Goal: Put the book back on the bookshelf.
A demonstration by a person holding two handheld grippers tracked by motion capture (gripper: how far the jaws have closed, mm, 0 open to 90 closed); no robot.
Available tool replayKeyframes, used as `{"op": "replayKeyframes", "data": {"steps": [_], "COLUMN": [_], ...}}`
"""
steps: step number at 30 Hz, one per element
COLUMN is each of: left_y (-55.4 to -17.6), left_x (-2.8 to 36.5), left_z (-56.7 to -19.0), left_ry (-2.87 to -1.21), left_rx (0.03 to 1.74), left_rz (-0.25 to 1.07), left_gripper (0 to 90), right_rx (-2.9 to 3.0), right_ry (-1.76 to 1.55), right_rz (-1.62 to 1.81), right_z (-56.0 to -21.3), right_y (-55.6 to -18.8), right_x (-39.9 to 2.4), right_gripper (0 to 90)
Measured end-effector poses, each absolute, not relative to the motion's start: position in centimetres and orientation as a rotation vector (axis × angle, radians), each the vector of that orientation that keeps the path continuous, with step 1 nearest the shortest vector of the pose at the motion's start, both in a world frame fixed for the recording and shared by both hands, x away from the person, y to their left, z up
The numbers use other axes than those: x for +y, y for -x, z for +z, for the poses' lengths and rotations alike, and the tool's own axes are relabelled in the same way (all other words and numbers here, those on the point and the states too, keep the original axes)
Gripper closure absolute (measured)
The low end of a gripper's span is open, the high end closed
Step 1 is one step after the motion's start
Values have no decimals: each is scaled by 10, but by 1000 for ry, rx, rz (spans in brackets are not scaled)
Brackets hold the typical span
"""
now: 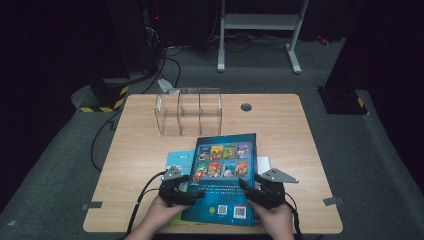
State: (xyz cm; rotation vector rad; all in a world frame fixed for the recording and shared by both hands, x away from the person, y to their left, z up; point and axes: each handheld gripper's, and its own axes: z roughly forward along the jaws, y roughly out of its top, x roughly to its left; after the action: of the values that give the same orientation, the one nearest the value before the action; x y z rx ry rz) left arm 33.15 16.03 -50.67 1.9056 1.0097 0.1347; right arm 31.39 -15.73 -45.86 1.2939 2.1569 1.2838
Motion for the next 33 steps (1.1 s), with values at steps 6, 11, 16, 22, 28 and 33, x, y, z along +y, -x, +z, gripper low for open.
{"op": "replayKeyframes", "data": {"steps": [6, 11, 16, 22, 28, 33], "left_y": [-332, -333, -333, -333, -334, -335], "left_x": [162, 162, 162, 163, 163, 163], "left_z": [-507, -507, -507, -507, -507, -507], "left_ry": [-1894, -1889, -1890, -1887, -1865, -1848], "left_rx": [1014, 1012, 1012, 1011, 1028, 1038], "left_rz": [116, 109, 110, 103, 78, 47], "left_gripper": [68, 65, 65, 64, 58, 26], "right_rx": [2142, 2137, 2138, 2137, 2129, 2121], "right_ry": [-1268, -1292, -1292, -1280, -1244, -1205], "right_rz": [1305, 1353, 1354, 1361, 1369, 1374], "right_z": [-456, -455, -455, -454, -453, -450], "right_y": [-312, -312, -312, -311, -310, -308], "right_x": [-157, -161, -162, -161, -161, -160], "right_gripper": [464, 506, 507, 510, 510, 510]}}
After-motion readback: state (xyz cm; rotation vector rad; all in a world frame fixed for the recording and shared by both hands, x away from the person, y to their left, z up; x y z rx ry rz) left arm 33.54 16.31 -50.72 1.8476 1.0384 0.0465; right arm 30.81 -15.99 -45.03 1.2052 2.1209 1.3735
